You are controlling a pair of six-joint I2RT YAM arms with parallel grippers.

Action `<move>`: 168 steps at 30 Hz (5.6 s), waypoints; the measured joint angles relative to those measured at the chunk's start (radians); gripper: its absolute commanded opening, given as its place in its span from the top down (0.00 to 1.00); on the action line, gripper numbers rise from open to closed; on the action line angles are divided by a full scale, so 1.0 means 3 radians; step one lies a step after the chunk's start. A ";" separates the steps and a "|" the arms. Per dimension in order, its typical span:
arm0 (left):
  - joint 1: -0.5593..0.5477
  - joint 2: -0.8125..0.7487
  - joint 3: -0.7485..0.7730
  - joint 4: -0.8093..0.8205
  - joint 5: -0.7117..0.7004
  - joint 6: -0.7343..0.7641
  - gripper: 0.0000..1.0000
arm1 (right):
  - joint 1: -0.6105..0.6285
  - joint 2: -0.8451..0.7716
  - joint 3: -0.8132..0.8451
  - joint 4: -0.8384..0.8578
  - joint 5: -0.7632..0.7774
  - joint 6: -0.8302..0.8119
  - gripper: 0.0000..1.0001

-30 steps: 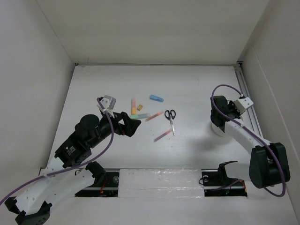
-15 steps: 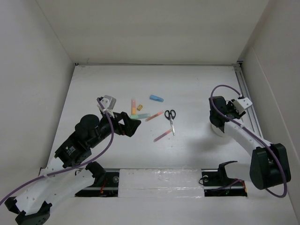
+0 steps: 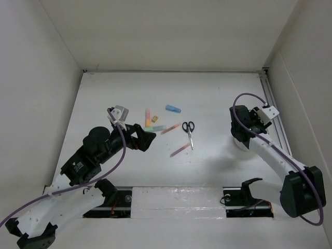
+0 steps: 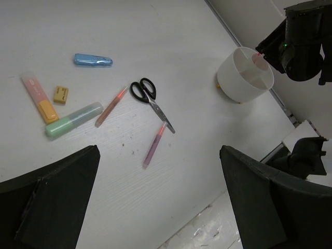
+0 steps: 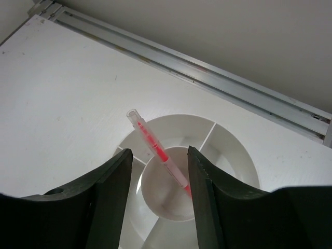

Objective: Sort the stationery into containers

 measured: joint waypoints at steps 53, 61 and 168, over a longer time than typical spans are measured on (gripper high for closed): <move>0.0046 0.0453 0.0163 -0.0788 -0.2333 -0.0992 0.00 | 0.1968 0.1715 0.2000 -0.0359 -0.1911 -0.0018 0.28; 0.0046 0.0530 0.0163 -0.0782 -0.2272 -0.0982 0.00 | 0.1990 0.2569 0.2804 -0.1062 -0.1645 0.1298 0.34; 0.0046 -0.0107 0.0159 -0.0491 -0.1560 -0.0608 0.00 | -0.0402 -0.1013 0.0533 0.0116 -0.1138 -0.1241 1.00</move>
